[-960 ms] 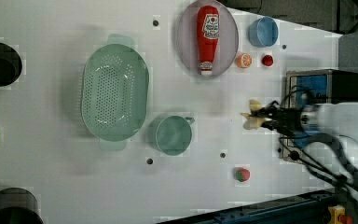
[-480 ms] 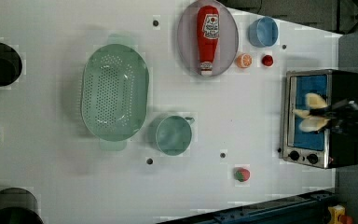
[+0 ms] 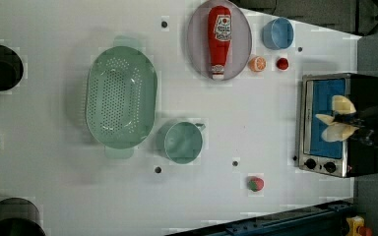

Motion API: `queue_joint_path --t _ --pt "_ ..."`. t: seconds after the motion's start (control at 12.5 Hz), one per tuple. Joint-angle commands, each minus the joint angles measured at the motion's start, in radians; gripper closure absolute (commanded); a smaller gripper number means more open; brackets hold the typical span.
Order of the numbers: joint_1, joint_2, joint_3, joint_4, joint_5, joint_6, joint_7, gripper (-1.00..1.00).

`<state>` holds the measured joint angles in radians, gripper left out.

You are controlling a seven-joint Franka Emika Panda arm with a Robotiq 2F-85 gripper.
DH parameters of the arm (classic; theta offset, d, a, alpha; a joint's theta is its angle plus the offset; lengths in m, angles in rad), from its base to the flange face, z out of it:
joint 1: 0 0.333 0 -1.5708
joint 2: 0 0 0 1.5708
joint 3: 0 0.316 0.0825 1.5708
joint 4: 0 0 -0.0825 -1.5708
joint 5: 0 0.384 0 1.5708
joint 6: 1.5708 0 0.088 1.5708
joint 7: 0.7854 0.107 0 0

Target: Pick Banana and place it in mug.

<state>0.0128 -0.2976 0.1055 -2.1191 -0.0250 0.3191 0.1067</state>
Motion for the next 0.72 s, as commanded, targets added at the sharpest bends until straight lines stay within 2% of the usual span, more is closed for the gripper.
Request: queue_joint_path --t 0.08,0.4,0.72 --pt "0.037 0.041 0.136 -0.01 0.047 -0.043 0.19 0.32" --pt "0.041 0.086 0.266 -0.028 0.153 -0.015 0.345 0.32" --pt "0.041 0.17 0.345 -0.127 0.157 0.202 0.494 0.32"
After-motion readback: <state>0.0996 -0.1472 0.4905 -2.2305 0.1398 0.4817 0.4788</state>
